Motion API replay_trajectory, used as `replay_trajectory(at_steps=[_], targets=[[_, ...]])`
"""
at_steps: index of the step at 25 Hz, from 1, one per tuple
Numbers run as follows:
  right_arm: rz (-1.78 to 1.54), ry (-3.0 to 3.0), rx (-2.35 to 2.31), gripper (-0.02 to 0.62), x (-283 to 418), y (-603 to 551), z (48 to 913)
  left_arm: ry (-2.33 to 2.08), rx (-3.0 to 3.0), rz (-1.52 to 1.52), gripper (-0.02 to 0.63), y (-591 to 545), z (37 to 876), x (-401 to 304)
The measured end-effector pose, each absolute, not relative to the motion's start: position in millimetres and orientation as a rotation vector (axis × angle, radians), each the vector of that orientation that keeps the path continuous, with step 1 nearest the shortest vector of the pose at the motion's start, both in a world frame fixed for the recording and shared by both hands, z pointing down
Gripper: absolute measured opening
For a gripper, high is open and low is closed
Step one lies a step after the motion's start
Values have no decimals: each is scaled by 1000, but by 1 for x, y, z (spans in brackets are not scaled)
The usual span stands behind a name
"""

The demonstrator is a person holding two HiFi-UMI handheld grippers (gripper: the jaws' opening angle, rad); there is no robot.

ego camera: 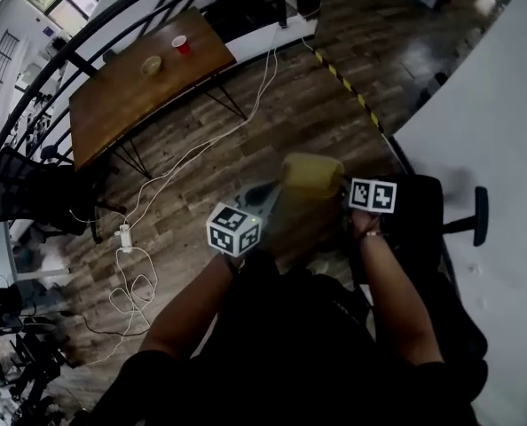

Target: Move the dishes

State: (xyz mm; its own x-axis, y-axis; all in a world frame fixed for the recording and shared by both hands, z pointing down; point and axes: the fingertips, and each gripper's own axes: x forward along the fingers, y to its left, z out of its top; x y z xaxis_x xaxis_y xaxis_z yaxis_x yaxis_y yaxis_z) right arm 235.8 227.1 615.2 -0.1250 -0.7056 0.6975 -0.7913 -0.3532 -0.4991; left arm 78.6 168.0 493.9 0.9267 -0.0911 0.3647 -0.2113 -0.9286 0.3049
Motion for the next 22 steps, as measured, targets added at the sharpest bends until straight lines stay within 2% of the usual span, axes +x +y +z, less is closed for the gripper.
replay_trajectory(at_steps=[11,22], targets=[[1440,-1841,1806,25,86,69,624,-426,2671,441,-5,40,510,-64],[1355,-1935,1603,25,-42,-48,626,-606,2620,371,-5,-36,519,-184]])
